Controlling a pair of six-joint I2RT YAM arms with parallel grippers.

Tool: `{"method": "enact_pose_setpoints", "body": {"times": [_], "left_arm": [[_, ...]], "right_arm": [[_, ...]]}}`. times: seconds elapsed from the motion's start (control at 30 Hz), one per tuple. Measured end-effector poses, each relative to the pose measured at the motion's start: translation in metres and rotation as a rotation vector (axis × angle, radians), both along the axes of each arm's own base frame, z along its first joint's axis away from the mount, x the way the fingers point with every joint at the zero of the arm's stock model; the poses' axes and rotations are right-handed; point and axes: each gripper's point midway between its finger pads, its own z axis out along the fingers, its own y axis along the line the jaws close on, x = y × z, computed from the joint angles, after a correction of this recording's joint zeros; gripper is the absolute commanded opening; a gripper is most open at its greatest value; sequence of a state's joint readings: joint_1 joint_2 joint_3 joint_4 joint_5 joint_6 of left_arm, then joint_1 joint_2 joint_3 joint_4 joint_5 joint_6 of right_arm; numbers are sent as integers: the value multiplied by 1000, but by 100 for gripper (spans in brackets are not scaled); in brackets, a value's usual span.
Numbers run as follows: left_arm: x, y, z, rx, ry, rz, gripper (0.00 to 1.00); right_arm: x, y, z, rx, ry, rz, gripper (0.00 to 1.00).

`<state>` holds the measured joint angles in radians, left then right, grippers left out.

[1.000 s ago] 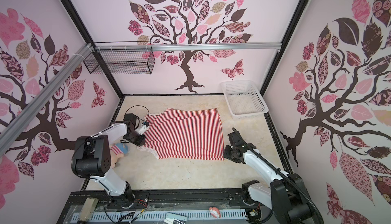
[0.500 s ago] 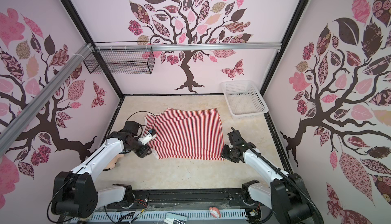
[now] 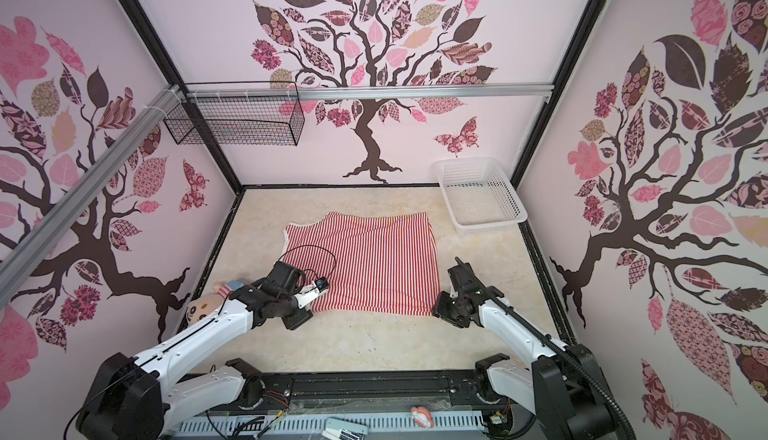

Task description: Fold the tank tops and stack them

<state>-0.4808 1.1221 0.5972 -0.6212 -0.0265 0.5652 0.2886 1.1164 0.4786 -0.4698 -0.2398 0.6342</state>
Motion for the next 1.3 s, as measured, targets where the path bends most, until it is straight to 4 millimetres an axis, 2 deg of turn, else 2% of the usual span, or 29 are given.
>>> {"method": "enact_pose_setpoints", "body": {"times": [0.23, 0.37, 0.63, 0.87, 0.93, 1.13, 1.3], "left_arm": [[15, 5, -10, 69, -37, -9, 64], [15, 6, -16, 89, -31, -27, 64], [7, 0, -12, 46, -23, -56, 64], [3, 1, -30, 75, 41, -65, 59], [3, 1, -32, 77, 46, -65, 53], [6, -1, -33, 77, 40, -71, 19], [6, -1, -34, 80, 39, -75, 8]], "right_arm": [[0, 5, -5, 23, 32, -6, 51], [2, 9, -4, 44, 30, 1, 49], [2, 12, -3, 59, 28, 5, 42], [4, 14, -2, 72, 25, 4, 36], [4, 14, -4, 71, 31, 3, 31], [4, 14, -5, 73, 35, 0, 16], [4, 14, -4, 77, 34, -4, 10]]}}
